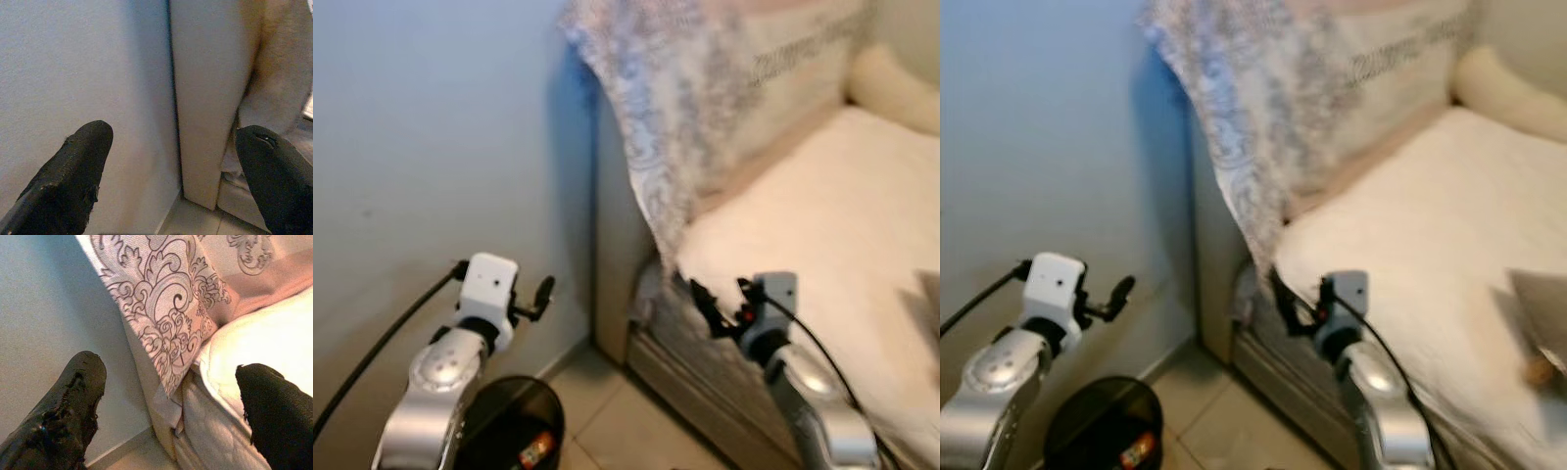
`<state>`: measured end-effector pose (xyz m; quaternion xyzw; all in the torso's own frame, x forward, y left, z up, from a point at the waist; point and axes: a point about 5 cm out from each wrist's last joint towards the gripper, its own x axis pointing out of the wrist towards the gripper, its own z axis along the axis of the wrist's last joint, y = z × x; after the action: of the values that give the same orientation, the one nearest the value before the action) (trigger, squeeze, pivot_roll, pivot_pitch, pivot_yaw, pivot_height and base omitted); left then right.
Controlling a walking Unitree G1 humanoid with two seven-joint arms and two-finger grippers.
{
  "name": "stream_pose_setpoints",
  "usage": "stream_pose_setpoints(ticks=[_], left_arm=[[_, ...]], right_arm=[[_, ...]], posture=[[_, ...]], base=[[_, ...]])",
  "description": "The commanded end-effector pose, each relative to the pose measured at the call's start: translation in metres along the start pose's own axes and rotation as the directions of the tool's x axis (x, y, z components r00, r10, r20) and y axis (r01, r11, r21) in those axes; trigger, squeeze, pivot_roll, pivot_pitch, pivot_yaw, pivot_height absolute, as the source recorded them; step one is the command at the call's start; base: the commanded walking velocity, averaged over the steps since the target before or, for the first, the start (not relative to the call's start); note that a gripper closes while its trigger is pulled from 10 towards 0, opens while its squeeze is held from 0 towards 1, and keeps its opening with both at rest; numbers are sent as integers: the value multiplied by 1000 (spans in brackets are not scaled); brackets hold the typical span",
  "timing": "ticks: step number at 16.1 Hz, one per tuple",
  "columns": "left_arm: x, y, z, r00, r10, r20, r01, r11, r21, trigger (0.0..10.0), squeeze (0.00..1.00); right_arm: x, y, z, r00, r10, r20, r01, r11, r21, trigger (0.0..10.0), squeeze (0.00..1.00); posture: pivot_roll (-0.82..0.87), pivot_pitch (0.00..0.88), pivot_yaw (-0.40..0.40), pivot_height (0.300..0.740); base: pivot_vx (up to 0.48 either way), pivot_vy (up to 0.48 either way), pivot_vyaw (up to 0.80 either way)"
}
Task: Clean up the room
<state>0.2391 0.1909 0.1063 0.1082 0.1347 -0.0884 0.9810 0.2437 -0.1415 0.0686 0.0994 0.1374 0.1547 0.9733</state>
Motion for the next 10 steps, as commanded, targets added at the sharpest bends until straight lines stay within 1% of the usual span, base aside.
stream_pose_setpoints(ticks=[1, 4, 6, 7, 8, 9, 10], left_arm=[[2, 0, 3, 1000, -5, 8, 5, 1000, 5, 10000, 0], [2, -3, 4, 999, -29, 25, 29, 1000, -12, 10000, 0], [1, -6, 6, 998, -39, 43, 40, 999, -18, 10000, 0], [1, -6, 7, 998, -40, 56, 41, 999, -19, 10000, 0], [1, -7, 9, 997, -45, 70, 46, 999, -13, 10000, 0], [1, -8, 11, 996, -41, 77, 41, 999, -7, 10000, 0], [1, -7, 12, 996, -30, 88, 30, 1000, 1, 10000, 0]], right_arm=[[1, 1, 2, 1000, 17, -4, -17, 1000, 0, 10000, 0], [1, 0, 3, 1000, 0, 22, 0, 1000, 14, 10000, 0], [0, -1, 3, 999, -16, 30, 14, 999, 52, 10000, 0], [1, -2, 5, 999, -24, 37, 22, 998, 52, 10000, 0], [1, -4, 6, 998, -49, 49, 46, 998, 48, 10000, 0], [2, -9, 7, 992, -110, 56, 106, 992, 61, 10000, 0], [2, -12, 7, 988, -144, 61, 139, 988, 70, 10000, 0]], posture=[[-29, 0, -22, 740], [-27, 0, -27, 740], [-25, 0, -29, 740], [-27, 0, -31, 740], [-25, 0, -34, 740], [-23, 0, -36, 740], [-23, 0, -36, 740]], base=[[0, 0, -800], [0, 0, -800], [0, 0, -800], [0, 0, -800], [0, 0, -800], [0, 0, -800], [0, 0, -800]])
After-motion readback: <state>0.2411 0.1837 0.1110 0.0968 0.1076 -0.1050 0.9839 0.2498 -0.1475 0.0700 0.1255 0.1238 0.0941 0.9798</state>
